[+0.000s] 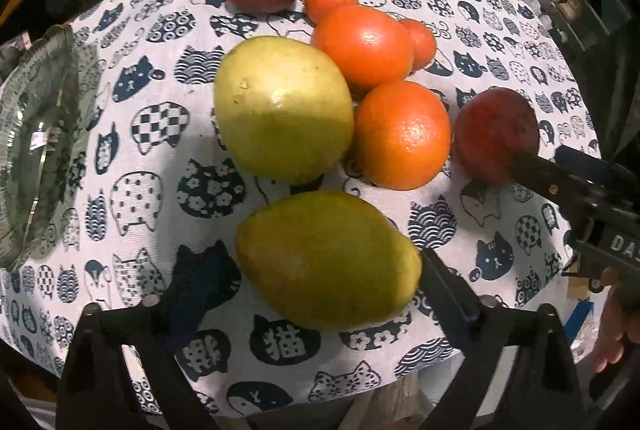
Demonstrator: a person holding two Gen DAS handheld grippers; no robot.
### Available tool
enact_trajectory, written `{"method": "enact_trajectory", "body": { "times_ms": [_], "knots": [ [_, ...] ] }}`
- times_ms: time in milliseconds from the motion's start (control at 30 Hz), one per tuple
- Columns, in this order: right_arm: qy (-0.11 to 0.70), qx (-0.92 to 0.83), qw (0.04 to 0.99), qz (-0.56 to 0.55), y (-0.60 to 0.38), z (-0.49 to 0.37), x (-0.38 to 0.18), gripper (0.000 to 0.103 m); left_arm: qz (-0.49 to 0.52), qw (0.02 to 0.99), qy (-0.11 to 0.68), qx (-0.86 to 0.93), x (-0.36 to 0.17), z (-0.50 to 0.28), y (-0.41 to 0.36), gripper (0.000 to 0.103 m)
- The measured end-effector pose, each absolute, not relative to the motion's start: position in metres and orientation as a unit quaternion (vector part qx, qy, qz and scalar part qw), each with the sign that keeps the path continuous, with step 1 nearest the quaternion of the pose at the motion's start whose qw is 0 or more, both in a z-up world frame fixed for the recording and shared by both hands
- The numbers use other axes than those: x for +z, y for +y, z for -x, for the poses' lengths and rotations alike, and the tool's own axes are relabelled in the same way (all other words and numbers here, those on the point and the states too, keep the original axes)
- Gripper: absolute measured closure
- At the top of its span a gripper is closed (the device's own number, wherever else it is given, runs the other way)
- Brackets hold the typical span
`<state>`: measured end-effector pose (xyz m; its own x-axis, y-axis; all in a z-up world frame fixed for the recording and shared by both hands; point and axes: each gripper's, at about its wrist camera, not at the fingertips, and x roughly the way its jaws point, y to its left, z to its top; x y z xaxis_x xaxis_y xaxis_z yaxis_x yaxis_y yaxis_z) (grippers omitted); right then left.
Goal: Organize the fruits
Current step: 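Move the left tool toward the green pear while the right tool approaches the large red apple, then close the left tool on the green pear while the right tool grasps the red apple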
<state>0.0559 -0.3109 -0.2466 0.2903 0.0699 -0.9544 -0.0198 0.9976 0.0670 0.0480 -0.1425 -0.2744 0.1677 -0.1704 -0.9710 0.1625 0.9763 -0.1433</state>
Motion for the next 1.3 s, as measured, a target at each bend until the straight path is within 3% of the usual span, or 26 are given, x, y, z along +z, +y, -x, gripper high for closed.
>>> {"method": "enact_trajectory", "body": {
  "times_ms": [67, 733, 867, 1300],
  "knots": [
    [0.597, 0.028, 0.802, -0.018, -0.31, -0.059, -0.249, 0.018, 0.006, 0.763, 0.635, -0.119, -0.275, -0.048, -0.145, 0.017],
    [0.621, 0.032, 0.783, -0.01, -0.3, -0.092, -0.286, 0.018, 0.002, 0.777, 0.618, -0.119, -0.27, -0.046, -0.132, 0.018],
    [0.628, 0.037, 0.777, -0.014, -0.297, -0.098, -0.293, 0.027, 0.004, 0.781, 0.614, -0.116, -0.267, -0.046, -0.126, 0.018],
    [0.603, 0.031, 0.797, 0.006, -0.298, -0.077, -0.278, 0.029, 0.002, 0.807, 0.581, -0.11, -0.241, -0.041, -0.114, 0.018]
  ]
}}
